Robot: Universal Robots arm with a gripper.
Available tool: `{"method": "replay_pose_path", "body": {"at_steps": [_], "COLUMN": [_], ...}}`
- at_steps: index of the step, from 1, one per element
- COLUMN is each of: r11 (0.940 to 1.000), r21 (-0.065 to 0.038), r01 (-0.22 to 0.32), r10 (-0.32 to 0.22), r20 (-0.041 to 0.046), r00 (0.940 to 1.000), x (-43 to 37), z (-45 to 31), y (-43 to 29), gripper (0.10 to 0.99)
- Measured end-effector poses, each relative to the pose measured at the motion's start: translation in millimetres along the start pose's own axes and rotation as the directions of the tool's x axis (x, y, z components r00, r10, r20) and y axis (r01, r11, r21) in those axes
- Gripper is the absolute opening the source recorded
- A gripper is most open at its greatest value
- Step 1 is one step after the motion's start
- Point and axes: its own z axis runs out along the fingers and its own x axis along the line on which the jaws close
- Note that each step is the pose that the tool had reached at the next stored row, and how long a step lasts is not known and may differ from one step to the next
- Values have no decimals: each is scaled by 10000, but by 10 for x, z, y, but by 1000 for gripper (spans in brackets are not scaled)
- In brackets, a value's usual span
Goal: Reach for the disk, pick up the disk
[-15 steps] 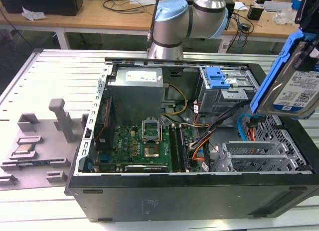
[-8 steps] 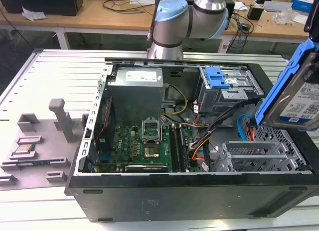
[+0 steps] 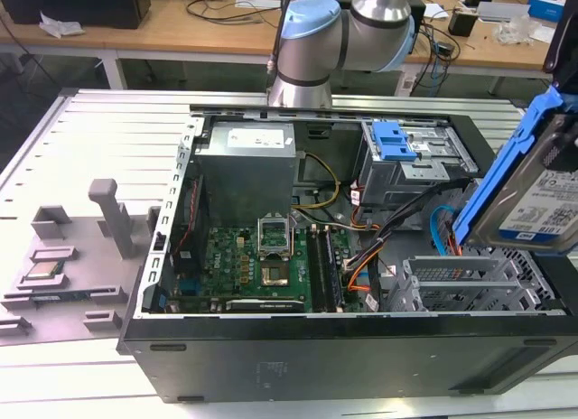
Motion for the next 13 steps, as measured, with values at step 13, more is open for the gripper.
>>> {"method": "replay_pose_path", "body": {"at_steps": [13], "r11": [9994], "r21": [-9], "r01": [359], "r10": [-359], "r20": [-18], "r00": [9994], "x": [109], "z": [268], "y": [245], "gripper": [369]}}
